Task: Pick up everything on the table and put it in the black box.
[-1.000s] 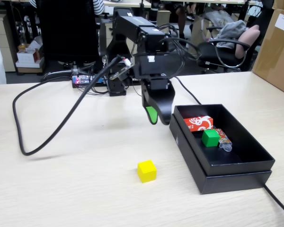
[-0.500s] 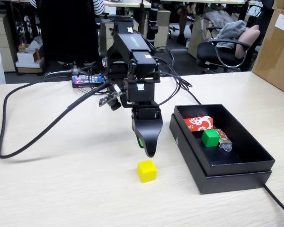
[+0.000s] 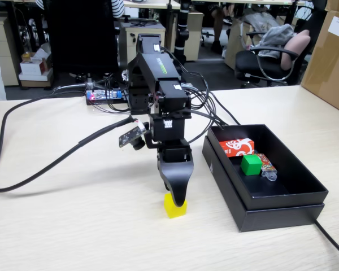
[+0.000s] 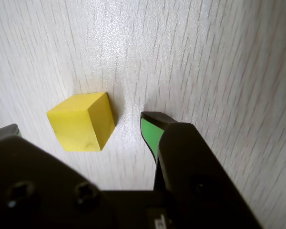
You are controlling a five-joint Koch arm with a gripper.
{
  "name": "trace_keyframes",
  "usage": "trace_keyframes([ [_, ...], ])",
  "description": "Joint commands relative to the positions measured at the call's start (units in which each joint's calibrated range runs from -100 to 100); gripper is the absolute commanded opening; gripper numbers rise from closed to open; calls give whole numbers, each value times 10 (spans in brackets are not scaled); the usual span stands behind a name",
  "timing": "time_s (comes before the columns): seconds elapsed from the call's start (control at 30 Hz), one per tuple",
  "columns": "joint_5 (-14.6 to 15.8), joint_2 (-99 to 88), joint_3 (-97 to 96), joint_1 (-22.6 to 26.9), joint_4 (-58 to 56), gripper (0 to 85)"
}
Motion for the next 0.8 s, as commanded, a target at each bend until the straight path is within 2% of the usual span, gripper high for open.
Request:
trace_keyframes([
  [0.0,-5,4,66,-1,21,472],
  [0.07,-7,20,74,-1,21,467],
  [0.33,-8,42,77,0,21,360],
  [0.47,-8,47,64,0,20,350],
  [0.5,-8,47,60,0,21,297],
  [0.63,-8,47,63,-1,21,218],
  [0.77,-8,45,69,-1,20,211],
])
